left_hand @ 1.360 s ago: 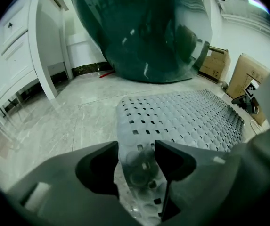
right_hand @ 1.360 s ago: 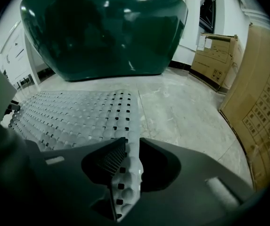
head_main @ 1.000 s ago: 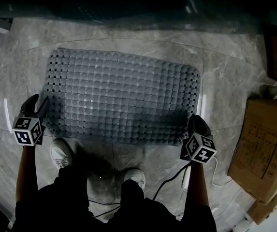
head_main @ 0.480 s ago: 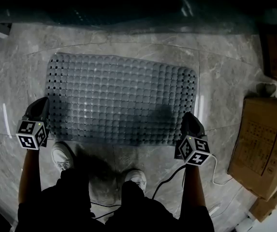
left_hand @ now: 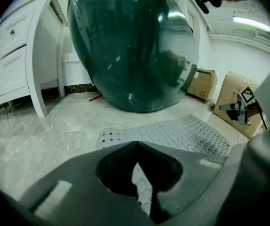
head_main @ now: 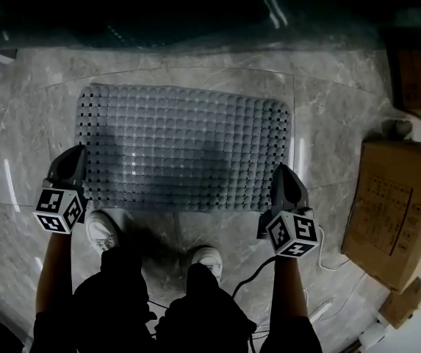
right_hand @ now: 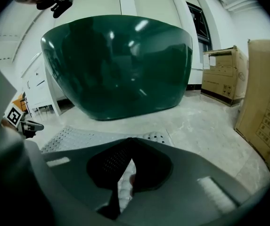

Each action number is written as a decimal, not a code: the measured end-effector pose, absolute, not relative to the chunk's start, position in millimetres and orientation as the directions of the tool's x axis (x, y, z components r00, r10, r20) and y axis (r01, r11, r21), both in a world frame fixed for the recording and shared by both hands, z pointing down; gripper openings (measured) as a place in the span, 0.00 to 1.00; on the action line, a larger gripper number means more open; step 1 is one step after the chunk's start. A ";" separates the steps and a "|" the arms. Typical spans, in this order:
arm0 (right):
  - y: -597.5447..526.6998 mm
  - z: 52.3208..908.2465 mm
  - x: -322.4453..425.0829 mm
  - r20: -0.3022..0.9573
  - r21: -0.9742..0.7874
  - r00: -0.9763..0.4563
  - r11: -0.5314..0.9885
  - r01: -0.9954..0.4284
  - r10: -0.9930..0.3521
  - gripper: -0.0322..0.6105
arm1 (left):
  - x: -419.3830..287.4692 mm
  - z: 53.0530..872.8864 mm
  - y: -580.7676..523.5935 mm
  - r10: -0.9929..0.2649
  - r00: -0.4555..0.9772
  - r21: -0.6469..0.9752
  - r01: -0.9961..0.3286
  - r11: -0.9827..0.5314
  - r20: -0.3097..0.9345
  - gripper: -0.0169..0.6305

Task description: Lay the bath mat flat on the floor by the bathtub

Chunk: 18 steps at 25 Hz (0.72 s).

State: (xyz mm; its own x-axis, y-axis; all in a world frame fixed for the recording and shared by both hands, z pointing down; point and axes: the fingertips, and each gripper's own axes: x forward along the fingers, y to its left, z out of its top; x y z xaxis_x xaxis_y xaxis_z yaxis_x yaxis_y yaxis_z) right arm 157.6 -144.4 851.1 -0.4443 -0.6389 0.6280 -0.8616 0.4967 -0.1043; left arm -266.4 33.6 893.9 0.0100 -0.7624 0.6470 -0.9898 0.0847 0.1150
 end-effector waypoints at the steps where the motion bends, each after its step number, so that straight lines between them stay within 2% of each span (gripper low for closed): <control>1: -143.4 841.1 155.0 0.617 -0.108 -0.450 0.497 -0.861 -0.645 0.09 | -262.4 885.4 31.6 -0.773 0.021 0.127 -0.989 0.077 0.634 0.03; 18: -135.9 695.1 123.3 0.543 -0.145 -0.479 0.485 -0.862 -0.690 0.09 | -222.4 743.3 14.2 -0.805 0.062 0.072 -0.997 -0.024 0.590 0.03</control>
